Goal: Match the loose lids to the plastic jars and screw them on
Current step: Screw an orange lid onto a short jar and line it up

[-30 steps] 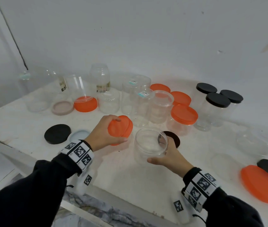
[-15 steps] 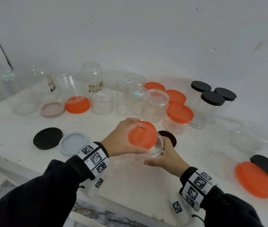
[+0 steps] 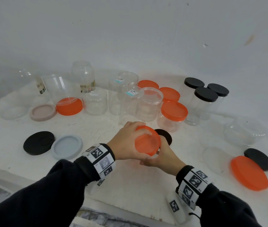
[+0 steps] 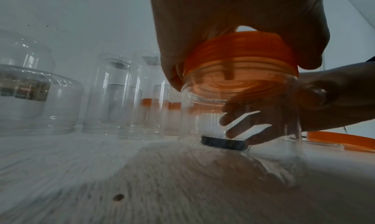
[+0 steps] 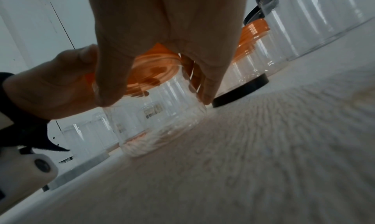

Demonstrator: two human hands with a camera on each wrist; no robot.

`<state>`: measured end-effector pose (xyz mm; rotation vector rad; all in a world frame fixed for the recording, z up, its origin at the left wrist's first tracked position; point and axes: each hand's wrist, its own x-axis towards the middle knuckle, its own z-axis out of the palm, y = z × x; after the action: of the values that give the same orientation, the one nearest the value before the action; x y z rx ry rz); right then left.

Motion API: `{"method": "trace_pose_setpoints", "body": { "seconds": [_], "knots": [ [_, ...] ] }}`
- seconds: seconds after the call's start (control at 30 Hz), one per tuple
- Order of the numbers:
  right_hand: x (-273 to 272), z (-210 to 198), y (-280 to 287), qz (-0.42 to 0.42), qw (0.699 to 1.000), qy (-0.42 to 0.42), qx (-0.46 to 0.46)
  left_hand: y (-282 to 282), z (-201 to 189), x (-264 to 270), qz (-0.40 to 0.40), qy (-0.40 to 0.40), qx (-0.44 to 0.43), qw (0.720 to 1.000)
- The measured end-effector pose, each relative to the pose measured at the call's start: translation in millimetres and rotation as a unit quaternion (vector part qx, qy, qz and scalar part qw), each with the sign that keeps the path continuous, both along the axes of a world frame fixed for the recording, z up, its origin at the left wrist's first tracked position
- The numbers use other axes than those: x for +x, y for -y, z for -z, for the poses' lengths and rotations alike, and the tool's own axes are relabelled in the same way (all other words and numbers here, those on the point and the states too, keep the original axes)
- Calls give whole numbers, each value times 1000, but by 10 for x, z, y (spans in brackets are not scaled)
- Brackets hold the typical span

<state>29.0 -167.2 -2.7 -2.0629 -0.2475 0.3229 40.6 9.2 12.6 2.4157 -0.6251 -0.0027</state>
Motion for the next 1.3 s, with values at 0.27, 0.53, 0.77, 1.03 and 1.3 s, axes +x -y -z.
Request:
{"method": "trace_pose_setpoints", "body": {
  "seconds": [0.27,0.53,0.77,1.03,1.3],
  "knots": [
    [-54,-76,40,-10,1000,-5,3,-163,28,-16,5,-102,-120,988],
    [141,-623,-145,-163,942,119,-269,-288,185,11,-20,-246,-179,952],
    [288,-767,-305,-245,873,100,-409,-286,232,28,-20,-256,-214,943],
    [314,-837,-321,-303,842,106,-434,-276,221,32,-28,-244,-198,949],
    [356,-878,-347,-297,842,119,-435,-282,226,37,-26,-236,-189,953]
  ]
}}
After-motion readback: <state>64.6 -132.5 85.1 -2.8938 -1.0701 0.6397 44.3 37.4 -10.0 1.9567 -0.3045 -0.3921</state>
